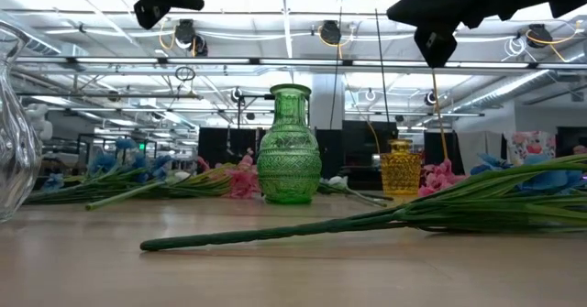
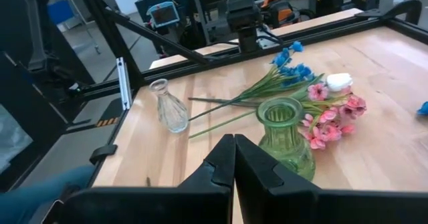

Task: Sort flowers into vase by color
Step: Put the left white flower into the green vase

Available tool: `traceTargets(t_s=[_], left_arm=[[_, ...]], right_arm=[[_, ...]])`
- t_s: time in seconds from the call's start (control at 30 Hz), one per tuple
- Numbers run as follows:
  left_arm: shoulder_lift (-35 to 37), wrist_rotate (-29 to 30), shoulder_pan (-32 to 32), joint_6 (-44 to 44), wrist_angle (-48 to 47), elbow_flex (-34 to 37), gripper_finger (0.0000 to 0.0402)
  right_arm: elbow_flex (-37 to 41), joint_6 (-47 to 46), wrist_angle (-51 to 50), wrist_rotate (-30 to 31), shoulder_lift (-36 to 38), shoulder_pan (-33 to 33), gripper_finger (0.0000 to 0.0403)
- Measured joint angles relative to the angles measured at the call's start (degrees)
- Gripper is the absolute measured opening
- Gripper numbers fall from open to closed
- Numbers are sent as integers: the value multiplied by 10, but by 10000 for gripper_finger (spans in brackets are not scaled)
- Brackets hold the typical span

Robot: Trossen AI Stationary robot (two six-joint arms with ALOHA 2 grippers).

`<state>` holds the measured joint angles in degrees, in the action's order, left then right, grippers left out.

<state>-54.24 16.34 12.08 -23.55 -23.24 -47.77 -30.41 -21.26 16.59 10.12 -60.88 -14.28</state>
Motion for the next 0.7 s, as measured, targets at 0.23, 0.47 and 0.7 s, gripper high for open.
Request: traceTargets(t_s=[0.23, 0.47, 0.7], left_arm=[[-14, 20, 42, -31, 1, 21, 13], [-22, 21, 84, -76, 2, 45, 13], [-43, 23, 111, -92, 24, 61, 13]], right_arm=[[0, -1, -21, 40, 0, -2, 0], [0, 7, -23, 48, 0, -2, 0], [0, 9, -23, 48, 0, -2, 0]])
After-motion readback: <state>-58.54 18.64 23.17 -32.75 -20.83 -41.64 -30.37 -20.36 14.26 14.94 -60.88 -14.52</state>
